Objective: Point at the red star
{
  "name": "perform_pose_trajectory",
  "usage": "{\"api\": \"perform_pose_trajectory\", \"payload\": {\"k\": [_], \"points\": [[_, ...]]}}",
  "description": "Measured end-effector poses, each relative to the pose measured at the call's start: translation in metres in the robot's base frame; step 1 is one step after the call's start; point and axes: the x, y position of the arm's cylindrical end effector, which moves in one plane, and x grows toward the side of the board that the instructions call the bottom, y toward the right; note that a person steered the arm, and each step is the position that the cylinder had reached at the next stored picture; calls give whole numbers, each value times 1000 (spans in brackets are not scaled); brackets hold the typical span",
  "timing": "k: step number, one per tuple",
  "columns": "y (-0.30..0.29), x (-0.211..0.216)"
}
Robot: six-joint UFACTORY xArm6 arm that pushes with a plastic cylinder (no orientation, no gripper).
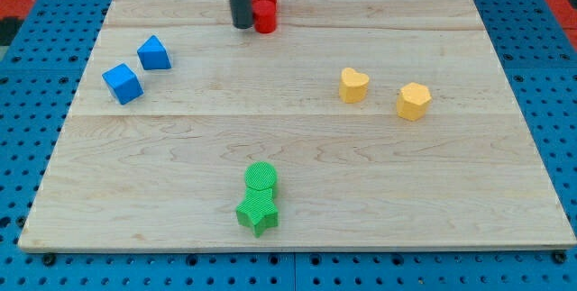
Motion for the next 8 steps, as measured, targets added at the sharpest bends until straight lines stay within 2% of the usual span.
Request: {"api": "perform_pose_trajectory", "payload": {"k": [1, 2, 3, 4, 5, 6, 7, 8], "points": [[12, 62], [-57, 135], [-149, 145], [-146, 100], [-58, 91], [-46, 55], [-79, -17], [-73, -57]]}}
